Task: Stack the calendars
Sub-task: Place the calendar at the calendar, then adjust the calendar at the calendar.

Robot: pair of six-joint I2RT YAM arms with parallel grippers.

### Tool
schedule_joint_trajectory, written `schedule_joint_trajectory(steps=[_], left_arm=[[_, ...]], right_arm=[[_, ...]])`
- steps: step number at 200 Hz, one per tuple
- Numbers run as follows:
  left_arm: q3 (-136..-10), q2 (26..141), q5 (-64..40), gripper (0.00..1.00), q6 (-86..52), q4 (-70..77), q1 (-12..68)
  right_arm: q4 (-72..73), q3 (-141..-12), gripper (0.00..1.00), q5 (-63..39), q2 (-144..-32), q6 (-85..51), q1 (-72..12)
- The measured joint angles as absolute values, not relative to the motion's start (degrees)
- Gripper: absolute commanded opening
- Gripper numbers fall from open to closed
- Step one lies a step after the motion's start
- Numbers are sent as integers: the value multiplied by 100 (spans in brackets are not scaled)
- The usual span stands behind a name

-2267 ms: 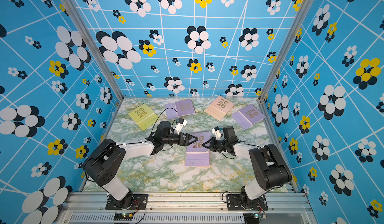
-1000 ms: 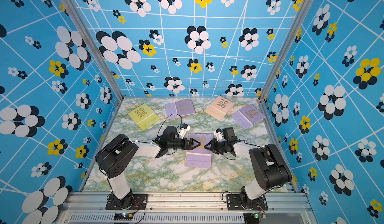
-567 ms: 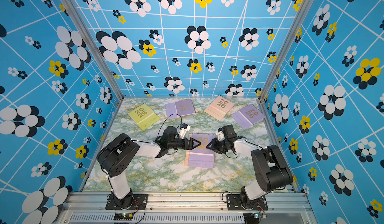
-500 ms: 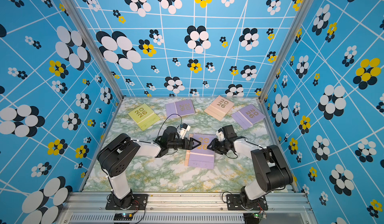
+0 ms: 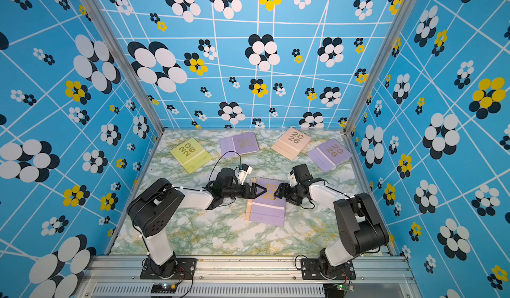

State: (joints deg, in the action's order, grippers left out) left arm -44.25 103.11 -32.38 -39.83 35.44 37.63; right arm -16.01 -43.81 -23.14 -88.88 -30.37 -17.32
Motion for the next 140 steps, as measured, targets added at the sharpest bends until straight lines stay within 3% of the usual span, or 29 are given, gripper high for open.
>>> schedule_joint_trajectory(steps=[66, 140], left_arm=[[-4860, 9725, -1927, 100, -3245, 1745, 3765], [-4897, 9891, -1667, 100, -3208, 1461, 3793]], right_arm=[[-1850, -4545, 83, -1953, -8895, -3081, -1979], [-2043, -4873, 84, -1651, -9131, -3148, -2250]])
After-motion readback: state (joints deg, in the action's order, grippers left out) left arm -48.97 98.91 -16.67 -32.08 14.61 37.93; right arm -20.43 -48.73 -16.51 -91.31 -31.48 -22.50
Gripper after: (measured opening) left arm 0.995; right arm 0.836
